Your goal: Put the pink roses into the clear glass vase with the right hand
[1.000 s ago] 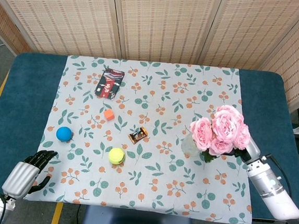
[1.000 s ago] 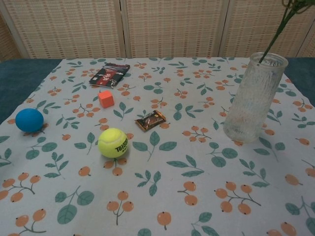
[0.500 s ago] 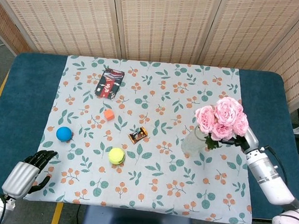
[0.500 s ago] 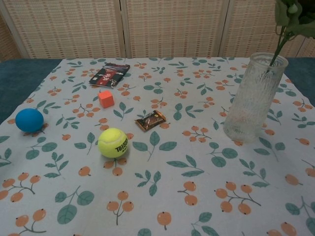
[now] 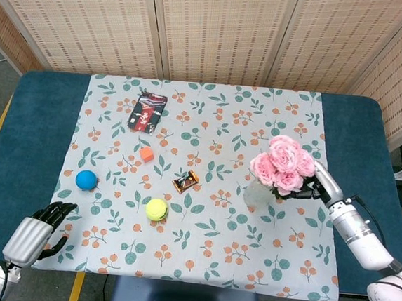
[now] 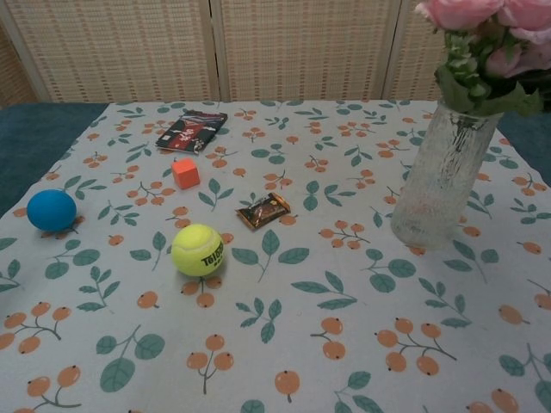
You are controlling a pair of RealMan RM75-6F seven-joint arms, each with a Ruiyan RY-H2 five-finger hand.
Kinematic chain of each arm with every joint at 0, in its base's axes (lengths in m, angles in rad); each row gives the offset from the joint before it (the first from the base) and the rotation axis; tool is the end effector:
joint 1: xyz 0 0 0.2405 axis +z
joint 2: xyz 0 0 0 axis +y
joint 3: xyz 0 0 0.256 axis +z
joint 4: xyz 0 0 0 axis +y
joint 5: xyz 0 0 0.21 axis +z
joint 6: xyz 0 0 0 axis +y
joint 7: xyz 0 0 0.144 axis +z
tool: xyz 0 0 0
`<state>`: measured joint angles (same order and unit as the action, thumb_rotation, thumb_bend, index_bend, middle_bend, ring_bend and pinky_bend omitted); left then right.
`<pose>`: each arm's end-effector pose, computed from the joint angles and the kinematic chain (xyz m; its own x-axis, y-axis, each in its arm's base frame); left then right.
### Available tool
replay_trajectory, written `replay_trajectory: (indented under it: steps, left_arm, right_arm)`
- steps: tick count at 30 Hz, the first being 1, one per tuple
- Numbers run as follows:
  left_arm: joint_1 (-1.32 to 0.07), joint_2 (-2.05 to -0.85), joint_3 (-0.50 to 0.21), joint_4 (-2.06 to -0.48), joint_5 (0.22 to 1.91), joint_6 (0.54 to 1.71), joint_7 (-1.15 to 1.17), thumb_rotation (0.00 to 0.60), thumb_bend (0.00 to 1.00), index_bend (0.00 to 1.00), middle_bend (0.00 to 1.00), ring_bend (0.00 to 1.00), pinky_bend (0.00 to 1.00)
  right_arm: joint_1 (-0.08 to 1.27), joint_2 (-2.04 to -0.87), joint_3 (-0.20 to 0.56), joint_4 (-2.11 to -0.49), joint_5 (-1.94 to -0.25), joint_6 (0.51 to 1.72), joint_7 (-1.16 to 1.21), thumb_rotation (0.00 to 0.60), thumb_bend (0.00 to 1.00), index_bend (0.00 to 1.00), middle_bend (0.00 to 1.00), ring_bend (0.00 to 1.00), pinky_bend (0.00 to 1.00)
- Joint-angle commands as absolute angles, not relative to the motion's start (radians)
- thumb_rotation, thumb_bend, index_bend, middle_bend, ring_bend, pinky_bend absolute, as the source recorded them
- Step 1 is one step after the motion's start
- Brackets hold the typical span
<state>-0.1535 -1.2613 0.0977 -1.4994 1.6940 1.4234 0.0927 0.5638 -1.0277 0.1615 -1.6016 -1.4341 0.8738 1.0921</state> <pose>-0.2956 0.1652 0.0853 0.4922 0.1547 0.8566 0.8525 -0.2847 -0.4384 -0.2285 -0.3298 0.1350 -0.4581 -0.4287 0.7787 -0.8724 0.0492 -0.4862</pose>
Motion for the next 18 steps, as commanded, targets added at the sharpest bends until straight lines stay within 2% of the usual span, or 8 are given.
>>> replay_trajectory:
  steps: [1, 3, 8, 10, 13, 14, 16, 18]
  left_arm:
    - [-0.154, -1.262, 0.097, -1.498, 1.692, 1.421, 0.09, 0.6, 0.38, 0.11, 0.16, 0.15, 0.36]
    - [-0.154, -1.261, 0.097, -1.497, 1.691, 1.421, 0.087, 0.6, 0.38, 0.11, 0.16, 0.15, 0.36]
    - [-0.157, -1.263, 0.094, -1.491, 1.682, 1.413, 0.078, 0.6, 0.38, 0.11, 0.16, 0.15, 0.36]
    - [-0.157, -1.263, 0.094, -1.489, 1.679, 1.412, 0.076, 0.6, 0.38, 0.11, 0.16, 0.15, 0.36]
    - [-0.155, -1.262, 0.092, -1.488, 1.674, 1.413, 0.076, 0.6, 0.38, 0.11, 0.16, 0.15, 0.36]
    - [-0.154, -1.261, 0.092, -1.488, 1.673, 1.414, 0.077, 0.6, 0.38, 0.11, 0.16, 0.15, 0.36]
    - [-0.153, -1.26, 0.091, -1.49, 1.674, 1.417, 0.08, 0.6, 0.38, 0.11, 0.16, 0.15, 0.36]
    - [-0.153, -1.261, 0.09, -1.492, 1.677, 1.421, 0.081, 0.6, 0.38, 0.11, 0.16, 0.15, 0.36]
  right_arm:
    - [0.555, -1.029, 0.147, -1.581, -1.467, 0.901, 1.079, 0.6, 0.07, 0.04, 0.94, 0.94, 1.0]
    - [0.541, -1.028, 0.143, -1.577, -1.477, 0.936, 1.041, 0.6, 0.05, 0.0, 0.94, 0.94, 1.0]
    - [0.469, -1.014, 0.116, -1.586, -1.532, 1.083, 0.9, 0.6, 0.04, 0.0, 0.94, 0.94, 1.0]
    - [0.422, -1.007, 0.094, -1.579, -1.552, 1.154, 0.787, 0.6, 0.04, 0.07, 0.94, 0.94, 1.0]
    - [0.29, -1.066, 0.066, -1.527, -1.535, 1.348, 0.367, 0.6, 0.04, 0.26, 0.94, 0.9, 0.97]
    - [0.25, -1.104, 0.064, -1.504, -1.521, 1.412, 0.231, 0.6, 0.04, 0.31, 0.92, 0.86, 0.94]
    - [0.184, -1.187, 0.065, -1.442, -1.501, 1.528, 0.002, 0.6, 0.04, 0.31, 0.84, 0.78, 0.91]
    - [0.145, -1.238, 0.062, -1.437, -1.48, 1.585, -0.174, 0.6, 0.03, 0.28, 0.7, 0.65, 0.87]
